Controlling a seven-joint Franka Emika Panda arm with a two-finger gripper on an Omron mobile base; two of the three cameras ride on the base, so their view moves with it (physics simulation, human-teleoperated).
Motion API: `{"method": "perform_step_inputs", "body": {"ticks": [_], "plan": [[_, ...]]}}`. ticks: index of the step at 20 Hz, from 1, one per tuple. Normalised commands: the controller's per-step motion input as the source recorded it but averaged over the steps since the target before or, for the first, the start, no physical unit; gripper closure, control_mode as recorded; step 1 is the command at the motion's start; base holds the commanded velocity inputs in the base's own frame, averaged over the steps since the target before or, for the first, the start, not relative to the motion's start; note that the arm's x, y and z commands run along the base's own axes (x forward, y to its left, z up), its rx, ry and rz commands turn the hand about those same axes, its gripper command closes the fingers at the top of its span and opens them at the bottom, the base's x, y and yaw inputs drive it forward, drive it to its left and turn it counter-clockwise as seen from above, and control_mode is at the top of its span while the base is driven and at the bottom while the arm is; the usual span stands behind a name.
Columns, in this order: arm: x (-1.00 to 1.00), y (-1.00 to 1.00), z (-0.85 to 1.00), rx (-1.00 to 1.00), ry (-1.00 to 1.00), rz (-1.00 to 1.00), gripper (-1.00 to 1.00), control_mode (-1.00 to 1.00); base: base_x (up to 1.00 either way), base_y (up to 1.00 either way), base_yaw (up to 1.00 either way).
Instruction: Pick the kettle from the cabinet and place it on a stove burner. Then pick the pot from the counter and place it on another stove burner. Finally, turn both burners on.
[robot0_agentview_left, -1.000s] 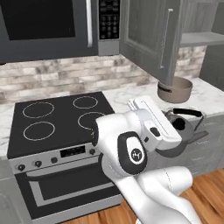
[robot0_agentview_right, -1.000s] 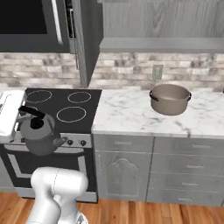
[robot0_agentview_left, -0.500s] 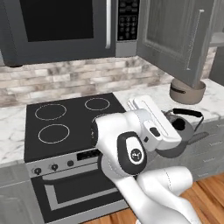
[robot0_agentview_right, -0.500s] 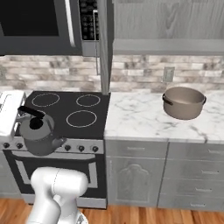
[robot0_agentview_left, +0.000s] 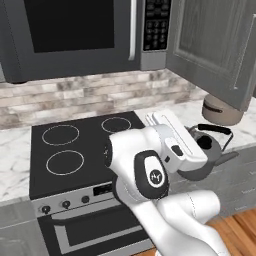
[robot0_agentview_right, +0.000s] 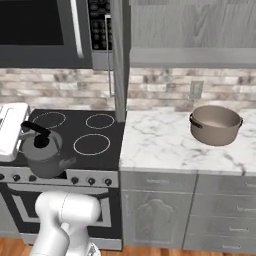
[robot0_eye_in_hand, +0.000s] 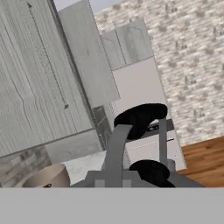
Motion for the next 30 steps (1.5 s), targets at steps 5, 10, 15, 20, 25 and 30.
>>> {"method": "perform_step_inputs", "body": {"ticks": [5,10,15,20,25,30], "plan": [[0.0,0.0,0.0,0.0,0.0,0.0,1.0,1.0,0.4,0.39,0.0],[0.0,0.0,0.0,0.0,0.0,0.0,1.0,1.0,0.37,0.38,0.0],[0.0,0.0,0.0,0.0,0.0,0.0,1.0,1.0,0.35,0.35,0.0],[0.0,0.0,0.0,0.0,0.0,0.0,1.0,1.0,0.35,0.31,0.0],[0.0,0.0,0.0,0.0,0.0,0.0,1.0,1.0,0.39,0.3,0.0],[0.0,0.0,0.0,0.0,0.0,0.0,1.0,1.0,0.45,0.28,0.0]]}}
